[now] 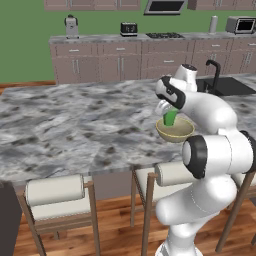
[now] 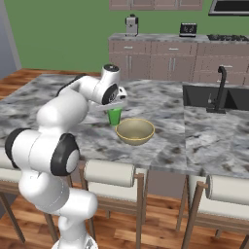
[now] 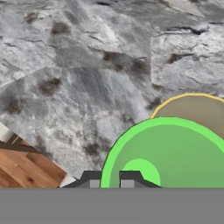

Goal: Place the cup inside the bowl on the dining table and move the bowl to any counter.

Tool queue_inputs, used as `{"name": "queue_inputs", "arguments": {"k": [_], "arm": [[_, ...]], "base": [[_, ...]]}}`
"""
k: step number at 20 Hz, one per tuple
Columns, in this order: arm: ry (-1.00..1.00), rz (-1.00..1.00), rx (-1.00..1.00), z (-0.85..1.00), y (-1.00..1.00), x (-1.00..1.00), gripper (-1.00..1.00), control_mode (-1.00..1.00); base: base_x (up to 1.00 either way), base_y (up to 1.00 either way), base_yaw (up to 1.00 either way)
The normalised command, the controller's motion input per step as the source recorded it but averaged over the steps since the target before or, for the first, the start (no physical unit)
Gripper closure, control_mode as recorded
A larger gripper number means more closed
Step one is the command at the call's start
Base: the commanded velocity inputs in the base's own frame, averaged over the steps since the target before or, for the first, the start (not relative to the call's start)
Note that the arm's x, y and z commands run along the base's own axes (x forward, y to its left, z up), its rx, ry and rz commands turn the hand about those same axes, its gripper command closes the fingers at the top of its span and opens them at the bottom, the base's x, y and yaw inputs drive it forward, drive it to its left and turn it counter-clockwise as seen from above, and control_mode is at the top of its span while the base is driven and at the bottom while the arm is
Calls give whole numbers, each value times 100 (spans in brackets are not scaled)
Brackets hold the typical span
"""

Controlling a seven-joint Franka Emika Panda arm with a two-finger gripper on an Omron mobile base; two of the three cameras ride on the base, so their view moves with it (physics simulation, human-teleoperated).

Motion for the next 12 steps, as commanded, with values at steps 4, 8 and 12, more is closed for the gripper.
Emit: {"name": "queue_inputs", "arguments": {"k": [4,8,12], "arm": [[0,7,0,0,-40,0,100,-100],[0,1,0,0,-32,0,100,-100],[0,0,0,0,-19,0,100,-100]], "base": [[0,0,0],[0,0,0],[0,0,0]]}}
